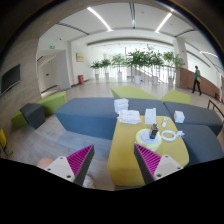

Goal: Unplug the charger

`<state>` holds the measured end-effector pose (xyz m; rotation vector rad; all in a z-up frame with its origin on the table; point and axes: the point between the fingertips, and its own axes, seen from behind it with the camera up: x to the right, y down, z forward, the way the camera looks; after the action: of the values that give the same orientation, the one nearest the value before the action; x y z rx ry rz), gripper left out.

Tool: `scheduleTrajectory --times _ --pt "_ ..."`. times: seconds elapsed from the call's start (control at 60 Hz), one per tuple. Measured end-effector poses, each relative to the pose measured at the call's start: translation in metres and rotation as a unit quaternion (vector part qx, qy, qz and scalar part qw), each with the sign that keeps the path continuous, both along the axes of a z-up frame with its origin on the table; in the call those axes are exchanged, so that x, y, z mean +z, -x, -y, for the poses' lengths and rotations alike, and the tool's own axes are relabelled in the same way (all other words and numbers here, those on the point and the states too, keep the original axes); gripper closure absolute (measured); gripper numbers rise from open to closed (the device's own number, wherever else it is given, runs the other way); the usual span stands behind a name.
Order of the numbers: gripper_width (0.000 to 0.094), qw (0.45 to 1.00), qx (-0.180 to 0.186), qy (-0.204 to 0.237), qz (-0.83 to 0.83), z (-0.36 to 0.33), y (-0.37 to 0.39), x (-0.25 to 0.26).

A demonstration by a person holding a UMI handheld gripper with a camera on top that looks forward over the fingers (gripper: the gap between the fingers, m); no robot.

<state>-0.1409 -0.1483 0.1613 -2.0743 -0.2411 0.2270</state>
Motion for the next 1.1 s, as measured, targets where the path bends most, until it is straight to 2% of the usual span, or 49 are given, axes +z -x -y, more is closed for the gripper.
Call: scheduleTrajectory --times 0.1,0.35,0.483,0.567,0.683,0.75,0.767,0.8,0.817,0.833,0.883,0.95,1.1 --pt "0.01 1.0 -0.018 0.014 0.006 -0.006 -0.015 -0.007" --pt "0.0105 0.997 -0.062 0.052 0.005 -0.075 -0.083 -0.057" --pt "0.0101 0.993 -0.109 0.044 -0.001 -0.127 -0.121 -0.08" --pt "0.0119 0.992 -0.12 0.039 0.006 -0.159 -0.135 -0.093" --pt "0.0254 0.993 -0.116 0.016 0.012 -0.196 -0.139 -0.1" --pt "0.0421 0.992 -0.122 0.007 0.018 -0.214 -0.143 -0.108" --pt "0.0429 0.992 -0.125 0.009 0.023 -0.217 -0.145 -0.113" --pt "0.0644 0.991 -0.124 0.02 0.034 -0.22 -0.146 -0.127" --pt "0.0719 0.992 -0.121 0.006 0.027 -0.224 -0.143 -0.126" --pt "0.0743 0.992 -0.122 -0.008 0.018 -0.227 -0.141 -0.12" --pt "0.0782 0.991 -0.135 -0.021 0.005 -0.228 -0.142 -0.121" --pt "0.0855 0.991 -0.127 -0.033 0.01 -0.227 -0.142 -0.121" --pt "0.0869 0.991 -0.131 -0.021 -0.002 -0.229 -0.142 -0.12"
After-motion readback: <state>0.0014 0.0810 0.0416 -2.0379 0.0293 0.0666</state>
